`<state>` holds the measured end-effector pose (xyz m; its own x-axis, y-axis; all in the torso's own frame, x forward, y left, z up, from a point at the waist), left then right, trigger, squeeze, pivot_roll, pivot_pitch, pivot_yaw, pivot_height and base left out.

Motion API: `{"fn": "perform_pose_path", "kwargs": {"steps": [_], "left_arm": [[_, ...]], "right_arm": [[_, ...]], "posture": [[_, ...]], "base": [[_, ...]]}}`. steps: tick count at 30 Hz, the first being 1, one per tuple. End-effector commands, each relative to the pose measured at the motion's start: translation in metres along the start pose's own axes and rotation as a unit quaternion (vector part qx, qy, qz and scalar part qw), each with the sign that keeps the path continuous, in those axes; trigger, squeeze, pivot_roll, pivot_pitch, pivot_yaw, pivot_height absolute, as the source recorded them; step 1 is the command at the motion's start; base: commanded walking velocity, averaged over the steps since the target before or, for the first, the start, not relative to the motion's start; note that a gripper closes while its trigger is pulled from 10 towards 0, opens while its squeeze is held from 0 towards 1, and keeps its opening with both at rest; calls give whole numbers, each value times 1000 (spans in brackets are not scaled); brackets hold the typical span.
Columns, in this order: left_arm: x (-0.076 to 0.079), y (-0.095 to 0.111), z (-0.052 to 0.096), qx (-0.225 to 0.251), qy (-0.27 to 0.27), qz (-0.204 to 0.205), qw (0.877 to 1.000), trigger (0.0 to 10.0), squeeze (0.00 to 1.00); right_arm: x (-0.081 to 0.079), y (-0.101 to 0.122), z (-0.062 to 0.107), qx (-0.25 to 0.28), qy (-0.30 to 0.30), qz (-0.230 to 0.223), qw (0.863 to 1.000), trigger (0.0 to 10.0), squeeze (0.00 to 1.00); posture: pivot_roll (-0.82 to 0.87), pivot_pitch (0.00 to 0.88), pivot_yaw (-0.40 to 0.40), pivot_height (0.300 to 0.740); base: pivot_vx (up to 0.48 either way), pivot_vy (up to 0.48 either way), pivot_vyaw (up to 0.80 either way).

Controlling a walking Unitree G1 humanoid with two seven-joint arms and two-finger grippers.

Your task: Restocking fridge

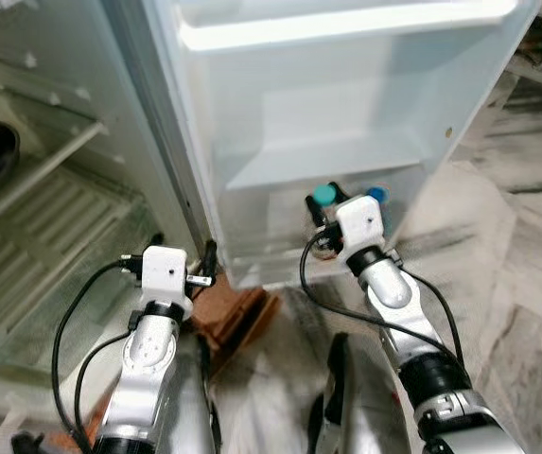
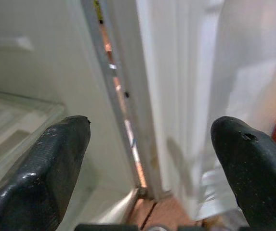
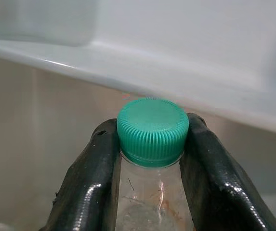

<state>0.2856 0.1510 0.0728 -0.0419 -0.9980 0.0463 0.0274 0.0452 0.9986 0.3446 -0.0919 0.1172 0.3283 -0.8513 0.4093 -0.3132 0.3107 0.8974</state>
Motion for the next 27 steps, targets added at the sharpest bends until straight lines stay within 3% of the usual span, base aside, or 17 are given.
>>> {"fn": "perform_pose_path", "kwargs": {"steps": [1, 13, 16, 18, 23, 27], "left_arm": [[-3, 0, 1, -4, 5, -1, 1000, 10000, 0], [-15, 6, 17, -3, 21, -12, 1000, 10000, 0], [-19, 8, 21, -7, 28, -19, 999, 10000, 0], [-20, 9, 22, -8, 28, -20, 999, 10000, 0], [-18, 9, 26, -17, 21, -24, 999, 10000, 0], [-18, 11, 25, -21, 18, -27, 999, 10000, 0]], "right_arm": [[-6, 9, -7, 22, 15, -6, 1000, 10000, 0], [-25, 35, -37, 78, 50, -11, 996, 10000, 0], [-35, 41, -43, 92, 59, 26, 994, 10000, 0], [-36, 42, -45, 93, 55, 24, 994, 10000, 0], [-35, 34, -53, 63, 44, 40, 996, 10000, 0], [-38, 13, -49, 12, 45, 52, 998, 10000, 0]], "posture": [[116, 151, 23, 566], [190, 205, 38, 566], [202, 226, 48, 566], [205, 233, 52, 566], [217, 245, 64, 566], [223, 249, 78, 566]], "base": [[0, 0, 0], [0, 0, 0], [0, 0, 0], [0, 0, 0], [0, 0, 0], [0, 0, 0]]}}
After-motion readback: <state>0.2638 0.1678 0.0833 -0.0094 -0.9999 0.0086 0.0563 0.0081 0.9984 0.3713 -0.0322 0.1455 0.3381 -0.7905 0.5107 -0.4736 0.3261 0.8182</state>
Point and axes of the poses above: a point about 5 cm out from each wrist's last joint towards the gripper, its own z axis pointing back from the gripper into the wrist, its own y axis along the axis of the wrist's last joint, x = y × z, the point moved 3 cm from there along -z, pointing out of the wrist towards the gripper, and after that the axes turned 10 degrees about z, right-handed, at the moved point
